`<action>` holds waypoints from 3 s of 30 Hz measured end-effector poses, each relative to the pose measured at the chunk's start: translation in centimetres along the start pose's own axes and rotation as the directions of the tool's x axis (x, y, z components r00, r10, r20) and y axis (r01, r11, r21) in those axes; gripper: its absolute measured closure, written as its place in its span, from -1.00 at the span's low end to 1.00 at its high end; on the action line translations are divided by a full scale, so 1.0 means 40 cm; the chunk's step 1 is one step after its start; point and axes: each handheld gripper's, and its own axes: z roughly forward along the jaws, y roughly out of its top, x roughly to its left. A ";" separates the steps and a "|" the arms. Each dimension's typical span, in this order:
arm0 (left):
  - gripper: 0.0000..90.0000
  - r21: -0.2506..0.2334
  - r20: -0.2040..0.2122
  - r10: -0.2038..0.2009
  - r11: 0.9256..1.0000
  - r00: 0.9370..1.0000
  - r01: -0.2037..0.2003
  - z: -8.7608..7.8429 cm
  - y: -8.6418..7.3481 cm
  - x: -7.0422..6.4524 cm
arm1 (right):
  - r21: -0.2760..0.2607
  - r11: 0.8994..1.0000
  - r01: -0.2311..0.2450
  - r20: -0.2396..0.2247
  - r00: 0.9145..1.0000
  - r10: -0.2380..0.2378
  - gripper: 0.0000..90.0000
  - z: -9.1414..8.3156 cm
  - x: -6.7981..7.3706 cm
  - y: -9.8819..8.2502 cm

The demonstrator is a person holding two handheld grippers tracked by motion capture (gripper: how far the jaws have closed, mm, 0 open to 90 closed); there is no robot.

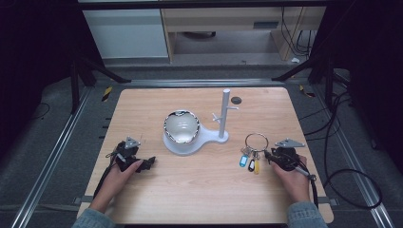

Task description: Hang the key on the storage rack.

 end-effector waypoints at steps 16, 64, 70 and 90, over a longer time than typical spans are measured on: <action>-1.00 0.000 0.000 0.000 1.000 1.000 0.000 0.000 0.000 0.000 | -0.005 1.000 -0.007 -0.022 1.000 0.007 0.85 0.009 -0.011 0.002; -1.00 -0.005 0.002 -0.003 1.000 1.000 0.003 0.001 -0.001 -0.001 | -0.205 0.977 0.052 -0.120 0.990 -0.078 0.90 -0.129 0.061 0.188; -1.00 -0.005 0.002 -0.002 1.000 1.000 0.002 0.001 -0.001 -0.001 | -0.227 0.972 0.066 -0.120 0.988 -0.095 0.90 -0.149 0.065 0.223; -1.00 -0.004 0.003 -0.002 1.000 1.000 0.002 0.000 -0.001 -0.001 | -0.277 0.956 0.098 -0.107 0.986 -0.132 0.90 -0.203 0.063 0.303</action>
